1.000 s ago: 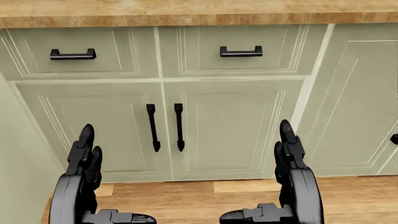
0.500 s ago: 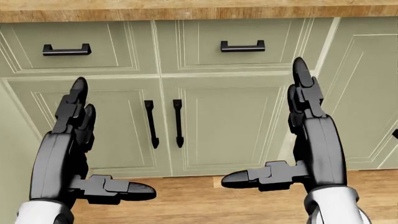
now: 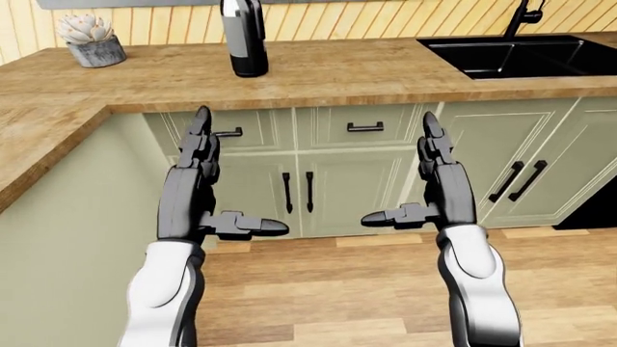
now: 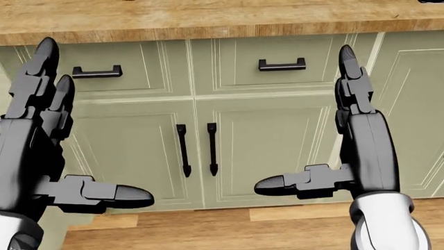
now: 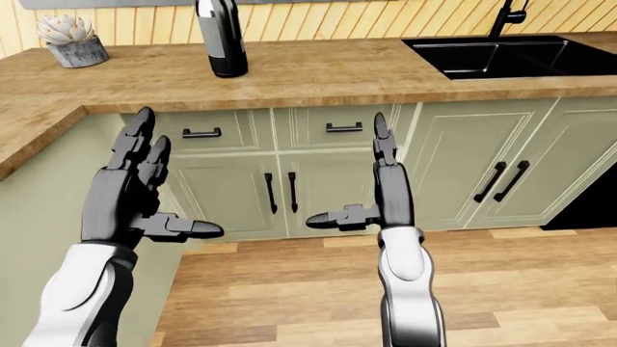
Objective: Press down the lever to turn on the electric kettle.
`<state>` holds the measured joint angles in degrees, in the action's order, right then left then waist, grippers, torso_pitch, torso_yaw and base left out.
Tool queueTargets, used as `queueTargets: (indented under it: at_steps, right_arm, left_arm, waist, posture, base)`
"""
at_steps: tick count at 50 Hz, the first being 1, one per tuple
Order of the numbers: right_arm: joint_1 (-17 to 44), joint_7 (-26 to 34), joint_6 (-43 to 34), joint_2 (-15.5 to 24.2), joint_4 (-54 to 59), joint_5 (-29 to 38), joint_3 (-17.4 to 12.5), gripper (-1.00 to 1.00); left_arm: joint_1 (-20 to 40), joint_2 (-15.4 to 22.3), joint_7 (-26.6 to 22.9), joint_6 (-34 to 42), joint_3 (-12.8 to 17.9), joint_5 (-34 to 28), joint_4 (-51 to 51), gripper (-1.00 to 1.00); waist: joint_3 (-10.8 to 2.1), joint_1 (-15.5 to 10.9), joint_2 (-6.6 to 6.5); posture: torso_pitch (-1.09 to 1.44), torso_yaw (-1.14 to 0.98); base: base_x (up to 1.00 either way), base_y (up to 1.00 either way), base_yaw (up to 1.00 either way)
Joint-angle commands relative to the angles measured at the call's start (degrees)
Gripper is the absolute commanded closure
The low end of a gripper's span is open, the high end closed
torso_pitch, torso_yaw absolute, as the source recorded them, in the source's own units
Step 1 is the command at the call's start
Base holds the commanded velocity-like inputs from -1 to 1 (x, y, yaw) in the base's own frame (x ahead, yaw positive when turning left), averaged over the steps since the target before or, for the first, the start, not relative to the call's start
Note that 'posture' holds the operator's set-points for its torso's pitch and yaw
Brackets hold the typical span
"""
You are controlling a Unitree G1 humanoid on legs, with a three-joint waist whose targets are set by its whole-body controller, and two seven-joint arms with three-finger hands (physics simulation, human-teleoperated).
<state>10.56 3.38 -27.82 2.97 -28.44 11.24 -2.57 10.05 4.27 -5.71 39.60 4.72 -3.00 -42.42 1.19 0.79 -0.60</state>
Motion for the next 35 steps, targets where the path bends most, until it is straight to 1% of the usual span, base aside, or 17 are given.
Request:
queueTargets:
  at_steps: [1, 3, 4, 5, 6, 13, 17, 18, 19, 21, 23, 25, 27, 28, 29, 33, 35]
  right_arm:
    - [1.1, 0.0, 1.9, -0.2, -1.5, -0.4, 0.5, -1.00]
    - [1.1, 0.0, 2.0, -0.2, -1.3, -0.5, 0.5, -1.00]
    - [0.8, 0.0, 2.1, -0.2, -1.3, -0.5, 0.6, -1.00]
    - [0.7, 0.0, 2.2, -0.3, -1.2, -0.7, 0.5, -1.00]
    - [0.7, 0.0, 2.2, -0.5, -1.3, -1.4, 0.4, -1.00]
    - [0.5, -0.2, 2.8, -0.4, -0.7, -2.1, 0.3, -1.00]
    - [0.5, -0.3, 2.9, -0.2, -0.8, -2.6, 0.0, -1.00]
    - [0.4, -0.3, 3.2, -0.2, -0.5, -2.7, 0.1, -1.00]
    - [0.4, -0.4, 3.2, -0.2, -0.5, -2.7, 0.2, -1.00]
    - [0.3, -0.4, 3.4, -0.2, -0.3, -2.7, 0.2, -1.00]
    - [0.2, -0.4, 3.7, -0.3, 0.0, -2.7, 0.4, -1.00]
    - [-0.3, -0.1, 4.0, -0.4, 0.1, -3.0, 0.7, -1.00]
    - [-0.3, -0.7, 3.8, -0.4, 0.0, -2.3, 0.6, -1.00]
    - [-0.3, -0.7, 3.3, -0.4, 0.2, -2.1, 0.7, -1.00]
    - [-0.3, -0.7, 3.4, -0.5, 0.1, -2.2, 0.7, -1.00]
    - [-0.3, -0.5, 3.3, -0.6, 0.2, -2.1, 0.9, -1.00]
    - [-0.4, -0.7, 3.4, -0.7, 0.1, -2.2, 1.0, -1.00]
  left_arm:
    - [0.7, 0.2, 0.5, -1.3, 0.2, -0.6, -1.1, -1.00]
    - [0.5, 0.1, 0.4, -1.1, 0.1, -0.7, -1.3, -1.00]
    - [0.5, 0.0, 0.3, -0.9, 0.5, -0.4, -1.6, -1.00]
    - [0.5, 0.0, 0.4, -1.1, 0.8, -0.2, -1.4, -1.00]
    - [0.5, 0.1, 0.4, -1.3, 0.8, -0.1, -1.1, -1.00]
    - [0.2, 0.2, 0.5, -0.9, 1.1, 0.3, -1.9, -1.00]
    - [-0.1, 0.2, 0.5, -1.1, 1.3, 0.7, -1.9, -1.00]
    - [-0.2, 0.3, 0.4, -1.3, 1.3, 0.7, -1.8, -1.00]
    - [-0.2, 0.3, 0.4, -1.5, 1.6, 0.8, -1.7, -1.00]
    - [-0.3, 0.4, 0.4, -1.5, 1.7, 0.9, -1.7, -1.00]
    - [-0.6, 0.3, 0.5, -1.8, 1.6, 1.0, -1.7, -1.00]
    - [-0.6, 0.2, 0.5, -1.8, 1.6, 1.1, -1.6, -1.00]
    - [-0.7, 0.3, 0.5, -1.9, 1.7, 1.2, -1.5, -1.00]
    - [-0.9, 0.3, 0.5, -2.3, 1.7, 1.2, -1.3, -1.00]
    - [-1.1, 0.2, 0.5, -2.4, 1.8, 1.3, -1.4, -1.00]
    - [-1.3, 0.2, 0.6, -2.8, 1.8, 1.3, -1.1, -1.00]
    - [-1.4, 0.2, 0.6, -2.8, 1.7, 1.4, -1.2, -1.00]
  waist:
    - [-0.05, 0.0, -0.35]
    - [-0.38, 0.1, -3.22]
    - [-1.34, -0.1, -6.30]
    - [-0.36, -0.6, -3.21]
    - [-0.10, -0.2, -3.72]
    - [0.22, -0.1, 0.48]
    - [-0.11, 0.1, 4.13]
    - [0.38, 0.7, 4.20]
    - [0.17, 0.8, 2.70]
    - [-0.73, 0.2, 3.85]
    - [-1.09, -0.1, 3.33]
    - [-0.25, -0.7, 2.51]
    - [0.52, 0.1, -1.96]
    - [-0.39, -0.1, -5.14]
    - [-0.79, -1.3, -4.98]
    - [-0.76, -2.3, -1.69]
    - [-0.04, -2.4, -0.36]
  posture:
    - [0.00, 0.00]
    - [0.00, 0.00]
    - [0.00, 0.00]
    - [0.00, 0.00]
    - [0.00, 0.00]
    - [0.00, 0.00]
    - [0.00, 0.00]
    - [0.00, 0.00]
    - [0.00, 0.00]
    - [0.00, 0.00]
    - [0.00, 0.00]
    - [0.00, 0.00]
    - [0.00, 0.00]
    - [0.00, 0.00]
    - [0.00, 0.00]
    - [0.00, 0.00]
    - [0.00, 0.00]
  base:
    - [0.00, 0.36, 0.00]
    - [0.00, 0.36, 0.00]
    - [0.00, 0.36, 0.00]
    - [0.00, 0.37, 0.00]
    - [0.00, 0.37, 0.00]
    - [0.00, 0.37, 0.00]
    - [0.00, 0.37, 0.00]
    - [0.00, 0.37, 0.00]
    - [0.00, 0.36, 0.00]
    - [0.00, 0.36, 0.00]
    - [0.00, 0.36, 0.00]
    - [0.00, 0.18, 0.18]
    - [0.00, 0.00, 0.37]
    - [0.00, 0.00, 0.40]
    - [0.00, 0.00, 0.68]
    - [0.00, 0.00, 0.69]
    - [0.00, 0.00, 0.69]
